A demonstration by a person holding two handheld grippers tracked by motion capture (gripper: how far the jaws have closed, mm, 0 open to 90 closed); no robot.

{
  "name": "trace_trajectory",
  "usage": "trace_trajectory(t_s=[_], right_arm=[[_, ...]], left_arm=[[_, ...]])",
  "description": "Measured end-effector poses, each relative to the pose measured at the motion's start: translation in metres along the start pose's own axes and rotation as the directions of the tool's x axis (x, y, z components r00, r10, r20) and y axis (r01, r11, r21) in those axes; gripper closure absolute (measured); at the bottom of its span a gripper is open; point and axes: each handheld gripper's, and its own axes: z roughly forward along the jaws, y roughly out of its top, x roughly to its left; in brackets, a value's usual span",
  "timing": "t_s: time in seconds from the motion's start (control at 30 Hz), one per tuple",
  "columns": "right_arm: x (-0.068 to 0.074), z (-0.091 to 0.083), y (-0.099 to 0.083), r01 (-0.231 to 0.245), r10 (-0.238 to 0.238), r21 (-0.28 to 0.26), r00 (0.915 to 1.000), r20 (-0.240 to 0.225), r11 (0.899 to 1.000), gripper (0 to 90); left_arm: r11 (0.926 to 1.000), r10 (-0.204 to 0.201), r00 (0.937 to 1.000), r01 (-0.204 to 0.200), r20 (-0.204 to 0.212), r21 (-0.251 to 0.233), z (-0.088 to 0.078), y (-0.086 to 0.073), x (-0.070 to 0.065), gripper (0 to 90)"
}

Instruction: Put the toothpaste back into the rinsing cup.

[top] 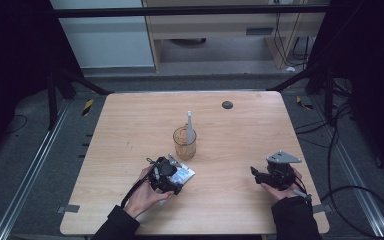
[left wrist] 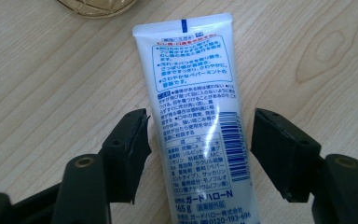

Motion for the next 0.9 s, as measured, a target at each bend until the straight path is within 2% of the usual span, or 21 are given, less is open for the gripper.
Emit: trace_trajectory(t_s=[0.37, 0.5, 0.67, 0.9], right_arm=[[0.001, 0.001, 0.000, 0.003, -0.003, 0.003, 1.0000, -0.002, 1.000, 29.9], [0.001, 0.002, 0.001, 0.000, 0.000, 0.004, 1.0000, -0.004, 1.000, 29.9], [0.002, 0.003, 0.001, 0.004, -0.004, 0.008, 1.0000, -0.002, 1.000, 29.9], [0.002, 0.003, 0.001, 0.006, -0.006, 0.005, 1.0000, 0.000, 1.000, 29.9]], left_arm=[[0.9993, -0.009, 0.9997, 0.008, 0.022, 0.037, 0.007, 0.001, 0.003, 38.5], [0.9984, -0.033, 0.9985, 0.031, 0.043, 0.047, 0.010, 0.002, 0.005, 38.8], [0.9974, -0.035, 0.9989, 0.032, 0.033, 0.065, 0.011, 0.005, 0.004, 39.8], [0.9974, -0.043, 0.9988, 0.041, 0.025, 0.059, 0.007, 0.004, 0.002, 51.2]])
